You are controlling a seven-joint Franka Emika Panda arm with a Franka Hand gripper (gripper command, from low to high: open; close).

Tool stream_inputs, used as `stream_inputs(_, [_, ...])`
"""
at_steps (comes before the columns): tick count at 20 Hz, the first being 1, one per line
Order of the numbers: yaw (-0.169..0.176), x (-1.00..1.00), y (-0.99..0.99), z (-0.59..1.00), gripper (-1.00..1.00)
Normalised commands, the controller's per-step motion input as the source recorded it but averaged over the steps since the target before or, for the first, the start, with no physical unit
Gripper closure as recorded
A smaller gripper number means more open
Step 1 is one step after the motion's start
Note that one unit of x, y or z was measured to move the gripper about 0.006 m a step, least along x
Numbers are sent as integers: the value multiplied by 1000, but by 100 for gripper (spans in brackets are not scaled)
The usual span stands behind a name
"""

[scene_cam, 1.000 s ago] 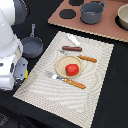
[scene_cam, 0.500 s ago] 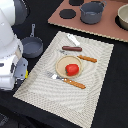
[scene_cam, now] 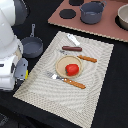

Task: Interact with the objects in diverse but meaningful ways.

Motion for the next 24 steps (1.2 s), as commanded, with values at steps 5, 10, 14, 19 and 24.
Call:
stream_inputs(5, [-35, 797, -117, 1000, 100])
stream_inputs(10, [-27, 938, -189, 571, 100])
stream_inputs(14, [-31, 936, -199, 437, 100])
stream_inputs(19, [-64, 906, -219, 322, 100])
stream_inputs(24, [-76, 902, -231, 73, 100])
